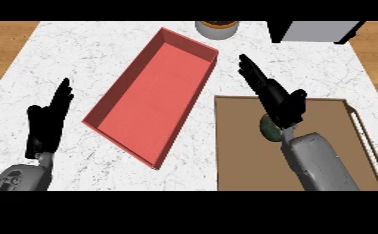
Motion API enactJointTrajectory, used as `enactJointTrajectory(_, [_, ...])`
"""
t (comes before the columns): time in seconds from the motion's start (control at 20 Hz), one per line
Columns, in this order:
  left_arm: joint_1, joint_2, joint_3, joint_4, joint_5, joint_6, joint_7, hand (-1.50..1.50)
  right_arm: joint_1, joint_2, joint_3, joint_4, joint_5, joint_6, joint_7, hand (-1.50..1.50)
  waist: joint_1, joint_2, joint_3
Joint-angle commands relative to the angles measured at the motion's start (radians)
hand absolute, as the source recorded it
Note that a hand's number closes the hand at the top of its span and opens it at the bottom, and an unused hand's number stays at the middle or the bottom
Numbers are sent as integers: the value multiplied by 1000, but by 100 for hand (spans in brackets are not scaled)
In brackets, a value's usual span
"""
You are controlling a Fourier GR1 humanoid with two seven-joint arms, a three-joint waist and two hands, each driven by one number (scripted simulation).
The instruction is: Pick the squash from the tray and place it in the cardboard box
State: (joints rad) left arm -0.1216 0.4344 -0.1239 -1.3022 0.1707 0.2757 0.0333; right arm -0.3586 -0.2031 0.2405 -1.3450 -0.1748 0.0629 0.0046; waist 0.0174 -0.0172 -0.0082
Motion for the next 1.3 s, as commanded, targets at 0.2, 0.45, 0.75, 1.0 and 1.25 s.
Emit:
enactJointTrajectory(0.2, [52, 144, 64, 0, -115, 47, -40, 0, 205, -107, -203, -116, -52, -60, -120, -150, -44, 10, 10])
enactJointTrajectory(0.45, [61, 113, 34, 2, -128, 61, -15, 0, 302, -326, -22, -42, 446, -201, -214, -150, -51, 14, 9])
enactJointTrajectory(0.75, [50, 140, 57, -4, -115, 2, -4, 0, 479, -208, -211, 74, 110, -64, -740, -150, -28, 17, 11])
enactJointTrajectory(1.0, [37, 132, 71, -3, -143, -4, 4, 0, 405, -305, -214, 77, 283, -136, -684, -150, -19, 16, 8])
enactJointTrajectory(1.25, [24, 111, 59, 17, -159, 6, -5, 0, 357, -443, -125, 44, 467, -122, -464, -150, -14, 17, 6])
